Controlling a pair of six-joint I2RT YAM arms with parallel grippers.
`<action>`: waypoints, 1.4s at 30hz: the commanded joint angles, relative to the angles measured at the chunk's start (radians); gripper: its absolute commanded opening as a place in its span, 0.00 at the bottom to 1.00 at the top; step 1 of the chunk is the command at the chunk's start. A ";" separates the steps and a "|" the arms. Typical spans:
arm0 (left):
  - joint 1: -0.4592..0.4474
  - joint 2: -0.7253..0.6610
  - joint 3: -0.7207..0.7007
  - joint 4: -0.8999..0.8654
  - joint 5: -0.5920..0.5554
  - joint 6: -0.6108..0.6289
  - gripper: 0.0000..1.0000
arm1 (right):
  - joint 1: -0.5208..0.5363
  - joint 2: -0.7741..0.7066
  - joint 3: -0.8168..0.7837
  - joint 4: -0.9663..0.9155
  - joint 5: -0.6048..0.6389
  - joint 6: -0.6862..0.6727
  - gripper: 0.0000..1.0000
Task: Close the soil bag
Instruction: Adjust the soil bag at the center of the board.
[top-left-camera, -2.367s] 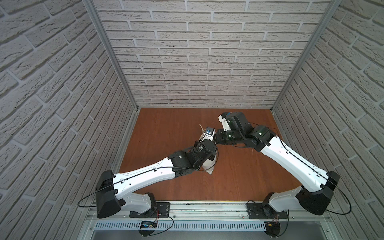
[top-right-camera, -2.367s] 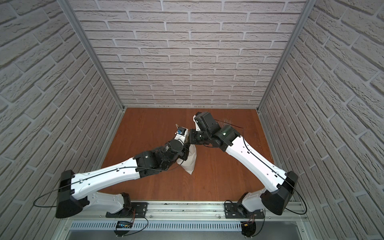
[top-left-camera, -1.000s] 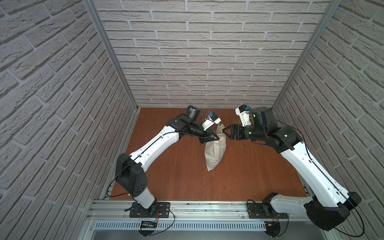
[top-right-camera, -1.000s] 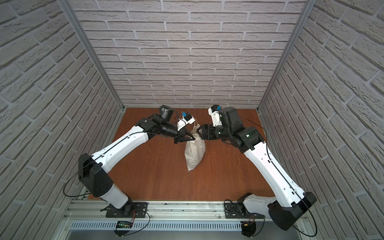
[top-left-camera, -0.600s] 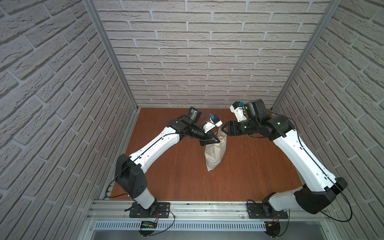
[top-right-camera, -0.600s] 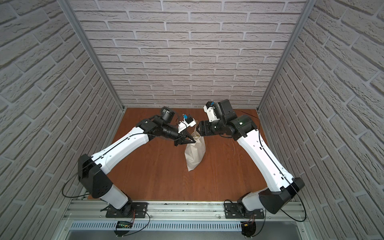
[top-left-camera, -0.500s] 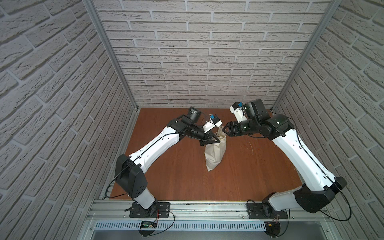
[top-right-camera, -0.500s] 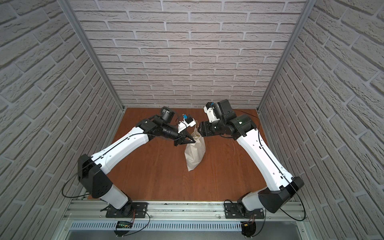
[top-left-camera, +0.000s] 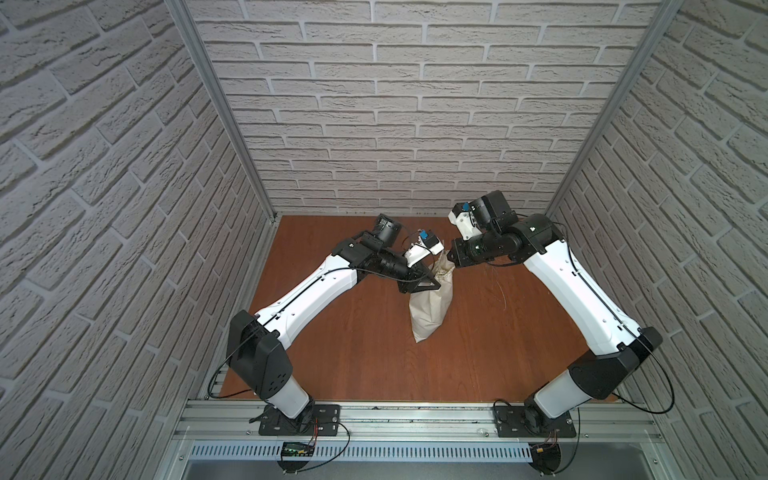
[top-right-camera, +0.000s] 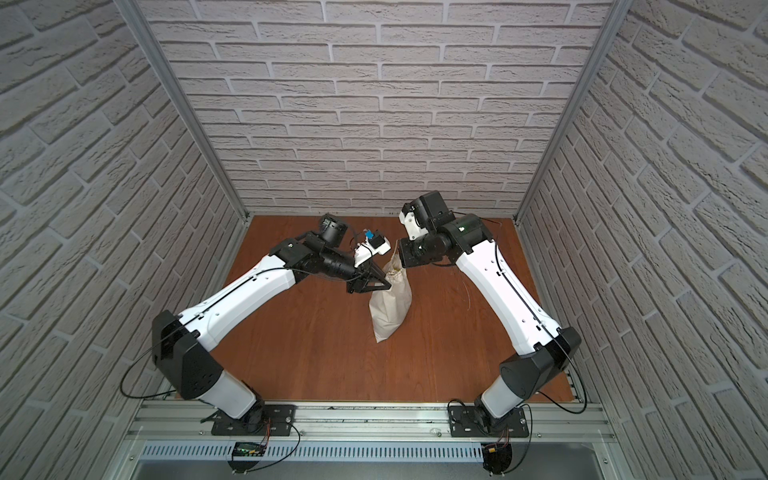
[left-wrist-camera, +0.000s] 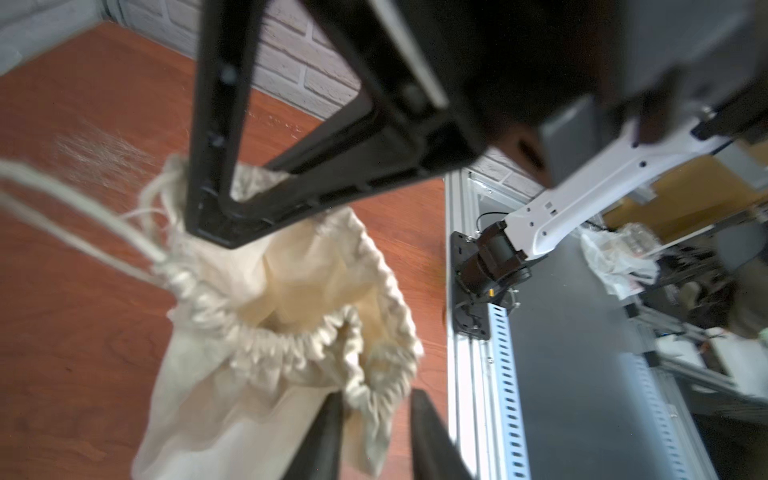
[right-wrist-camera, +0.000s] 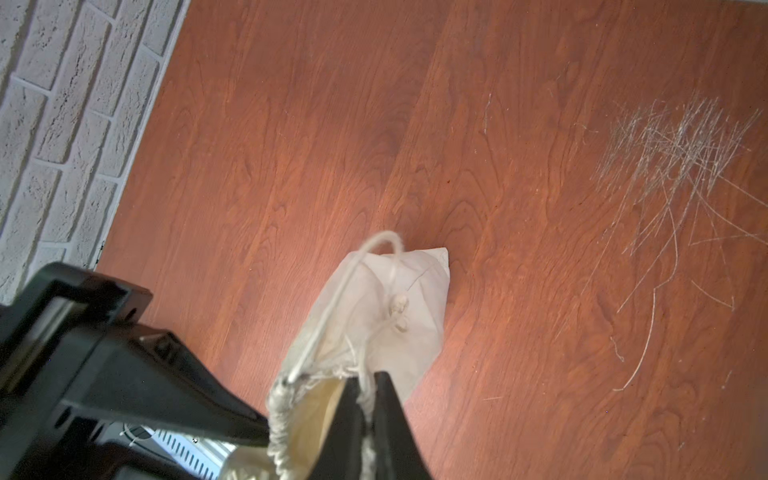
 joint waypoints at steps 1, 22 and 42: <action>-0.007 -0.128 -0.104 0.123 -0.068 -0.098 0.88 | -0.005 -0.033 -0.042 0.077 -0.030 0.065 0.03; -0.364 -0.212 -0.353 0.556 -1.070 -0.317 0.73 | 0.000 -0.188 -0.252 0.303 -0.094 0.219 0.03; -0.323 -0.277 -0.445 0.633 -0.955 -0.308 0.37 | -0.003 -0.162 -0.225 0.286 -0.065 0.197 0.03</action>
